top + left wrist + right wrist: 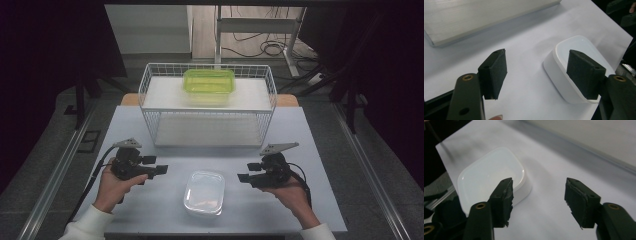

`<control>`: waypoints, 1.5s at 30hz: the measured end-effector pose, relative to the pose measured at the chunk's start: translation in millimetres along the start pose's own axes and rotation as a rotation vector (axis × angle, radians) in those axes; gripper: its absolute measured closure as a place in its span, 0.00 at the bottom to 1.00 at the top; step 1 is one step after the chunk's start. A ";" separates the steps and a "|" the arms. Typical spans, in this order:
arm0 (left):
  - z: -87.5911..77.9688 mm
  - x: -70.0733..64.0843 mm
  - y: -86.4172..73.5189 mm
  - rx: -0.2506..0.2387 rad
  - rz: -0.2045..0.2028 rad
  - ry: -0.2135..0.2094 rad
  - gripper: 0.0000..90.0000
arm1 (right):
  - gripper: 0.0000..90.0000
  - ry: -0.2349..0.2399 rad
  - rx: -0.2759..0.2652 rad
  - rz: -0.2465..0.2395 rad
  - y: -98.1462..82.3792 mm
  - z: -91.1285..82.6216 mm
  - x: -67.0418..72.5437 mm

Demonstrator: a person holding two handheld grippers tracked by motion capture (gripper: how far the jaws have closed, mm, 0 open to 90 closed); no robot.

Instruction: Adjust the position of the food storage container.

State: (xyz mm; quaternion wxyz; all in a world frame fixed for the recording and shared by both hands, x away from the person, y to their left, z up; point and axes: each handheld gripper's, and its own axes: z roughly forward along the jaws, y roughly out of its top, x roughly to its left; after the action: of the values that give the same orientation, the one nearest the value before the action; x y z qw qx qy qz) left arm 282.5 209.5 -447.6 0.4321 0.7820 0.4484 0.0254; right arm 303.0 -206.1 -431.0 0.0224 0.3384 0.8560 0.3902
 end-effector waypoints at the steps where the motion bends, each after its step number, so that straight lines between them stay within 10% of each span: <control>1: 0.6 -0.2 -0.6 0.002 -0.001 0.001 0.35 | 0.50 0.006 0.013 -0.006 -1.6 1.3 2.6; 11: 7.1 4.6 -7.9 0.038 -0.009 -0.001 0.35 | 0.67 0.058 0.149 -0.103 -15.4 14.4 29.7; 24: 13.0 3.5 -10.8 0.064 -0.007 -0.004 0.34 | 0.97 0.111 0.196 -0.164 -22.1 20.5 52.5; 45: 18.5 2.9 -12.2 0.088 -0.004 -0.009 0.34 | 0.99 0.200 0.213 -0.284 -12.4 37.1 115.9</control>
State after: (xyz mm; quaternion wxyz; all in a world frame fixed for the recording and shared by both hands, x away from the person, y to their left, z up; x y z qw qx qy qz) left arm 283.8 202.3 -468.7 0.3996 0.7994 0.4487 0.0012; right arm 218.0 -118.5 -439.0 -0.0439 0.1746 0.9295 0.3220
